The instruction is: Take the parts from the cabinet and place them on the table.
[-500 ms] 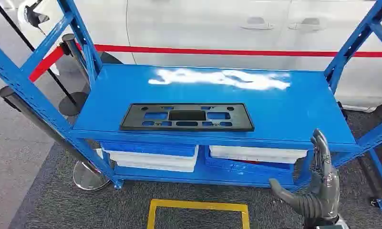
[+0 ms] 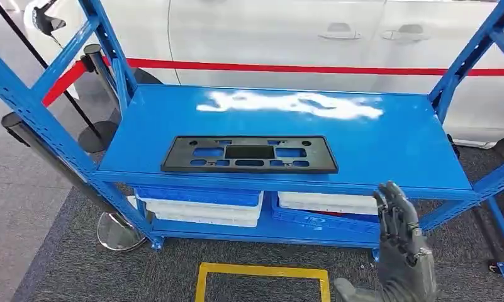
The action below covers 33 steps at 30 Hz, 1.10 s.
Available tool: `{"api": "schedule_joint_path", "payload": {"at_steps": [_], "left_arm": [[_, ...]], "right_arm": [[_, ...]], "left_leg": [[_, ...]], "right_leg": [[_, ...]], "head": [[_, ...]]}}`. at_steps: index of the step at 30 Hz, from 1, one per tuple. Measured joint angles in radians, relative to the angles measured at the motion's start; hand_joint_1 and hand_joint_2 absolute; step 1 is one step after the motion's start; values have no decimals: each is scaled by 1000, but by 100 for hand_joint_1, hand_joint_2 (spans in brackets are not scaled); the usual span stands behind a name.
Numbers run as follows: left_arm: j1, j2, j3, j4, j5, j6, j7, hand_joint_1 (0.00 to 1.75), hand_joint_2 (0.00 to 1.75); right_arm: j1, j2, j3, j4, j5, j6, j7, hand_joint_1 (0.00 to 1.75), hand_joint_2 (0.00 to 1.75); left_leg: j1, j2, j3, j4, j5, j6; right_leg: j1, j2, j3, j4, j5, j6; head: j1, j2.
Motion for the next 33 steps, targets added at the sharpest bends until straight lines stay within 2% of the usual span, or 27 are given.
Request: {"api": "schedule_joint_path", "payload": {"at_steps": [1,2,3,4,6,7,8,9,10,12,13,16,18,19,20,21,22,23,24,25,27,28,29,31,33], "left_arm": [[0,0,0,0,-2,-1,0,0,0],[-1,-2,0,0,-3,-1,0,0,0],[-2,-7,0,1,-5,-1,0,0,0],[-2,-8,0,1,-6,-1,0,0,0],[-2,-9,0,2,-15,-1,0,0,0],[-1,-9,0,2,-18,-1,0,0,0],[-1,-9,0,2,-18,-1,0,0,0],[-1,-10,0,2,-20,-1,0,0,0],[-2,-10,0,2,-21,-2,0,0,0],[-2,-12,-1,5,-28,-3,1,0,0],[-2,-12,-1,5,-32,-4,1,0,0],[-4,-12,-4,5,-39,-4,2,0,0],[-6,-11,-6,5,-46,-6,2,0,0],[-7,-11,-8,5,-51,-6,2,0,0],[-8,-11,-9,6,-56,-9,2,0,0],[-8,-11,-10,6,-58,-11,2,0,0],[-6,-11,-11,6,-60,-13,2,0,0],[-5,-11,-11,6,-64,-14,3,0,0],[-4,-10,-11,6,-70,-14,3,0,0],[-4,-8,-13,6,-73,-15,4,0,0],[-5,-7,-16,6,-80,-16,5,0,0],[-6,-7,-17,6,-85,-18,5,0,0],[-7,-7,-19,6,-91,-19,5,0,0],[-6,-7,-26,6,-94,-20,5,0,0],[-6,-7,-34,6,-103,-21,5,0,0]], "right_arm": [[0,-1,10,0,25,-6,8,0,175],[0,-2,20,0,59,-19,16,0,175],[0,-4,26,2,89,-29,23,0,175],[-3,-4,35,3,115,-40,29,0,175],[-7,-8,51,18,186,-65,51,0,175],[-8,-8,62,30,223,-77,62,0,175],[-10,-9,71,40,252,-86,70,0,175],[-15,-9,80,52,284,-96,82,0,175],[-21,-8,89,65,319,-107,93,0,175],[-37,-8,106,89,381,-127,118,0,175],[-48,-8,116,107,415,-137,131,0,175],[-67,-6,138,150,501,-163,167,0,175],[-84,-2,152,184,561,-182,196,0,175],[-93,3,159,202,590,-193,209,0,175],[-101,10,166,218,615,-201,222,0,175],[-108,17,173,238,646,-212,235,0,175],[-116,22,179,260,677,-222,249,0,175],[-123,26,184,279,702,-231,262,0,175],[-130,31,188,297,728,-240,272,0,175],[-138,38,193,316,759,-249,285,0,175],[-158,48,204,346,817,-269,308,0,175],[-167,53,209,361,853,-281,324,0,175],[-180,57,214,377,879,-290,337,0,175],[-201,66,229,413,934,-306,365,0,175],[-222,74,245,440,985,-322,394,0,175]], "left_leg": [[-1,0,0,-2,2,4],[8,0,6,-23,14,15],[11,4,16,-33,23,19],[13,5,17,-40,28,27],[12,5,12,-39,30,28],[12,5,10,-38,29,28],[12,5,10,-38,29,28],[12,4,11,-37,28,26],[13,2,14,-36,26,24],[13,0,19,-30,18,13],[6,0,12,-24,12,4],[10,0,9,-27,13,-14],[15,1,11,-14,1,-27],[14,2,-7,24,-26,-32],[16,2,-40,91,-64,-36],[19,2,-82,176,-104,-41],[19,2,-121,251,-131,-44],[19,2,-143,289,-133,-45],[19,2,-142,279,-112,-45],[19,3,-121,224,-69,-44],[19,3,-41,47,26,-39],[18,4,-21,-2,21,-32],[13,1,-25,-8,27,-23],[10,1,-27,-6,28,-13],[18,1,-23,-19,39,5]], "right_leg": [[-1,0,2,-7,3,5],[6,0,5,-10,4,11],[1,-2,4,0,-3,11],[2,-3,-15,38,-37,9],[1,-2,-88,188,-112,13],[0,-2,-125,259,-134,16],[0,-3,-138,282,-129,17],[0,-3,-130,260,-101,17],[-2,-4,-100,196,-57,16],[-3,-5,-13,17,26,11],[5,-4,-3,-6,6,7],[11,0,-10,-4,8,-10],[2,-4,-5,-15,14,-26],[1,-5,-5,-16,13,-32],[2,-6,-6,-16,13,-34],[3,-8,-7,-16,12,-36],[4,-9,-8,-14,12,-37],[4,-9,-8,-13,11,-37],[4,-9,-7,-12,10,-36],[3,-9,-7,-11,9,-35],[2,-7,-4,-6,5,-30],[5,-8,-6,-3,3,-26],[10,-5,-9,0,3,-19],[9,-6,-7,-8,8,-8],[8,-6,-10,-6,6,4]], "head": [[-1,0],[1,0],[3,0],[5,0],[8,0],[7,0],[8,0],[8,0],[8,0],[9,0],[10,0],[7,0],[7,0],[2,0],[-3,0],[-3,0],[-3,0],[-4,0],[-4,0],[-4,0],[-4,0],[-5,0],[-5,0],[-4,0],[-5,0]]}}
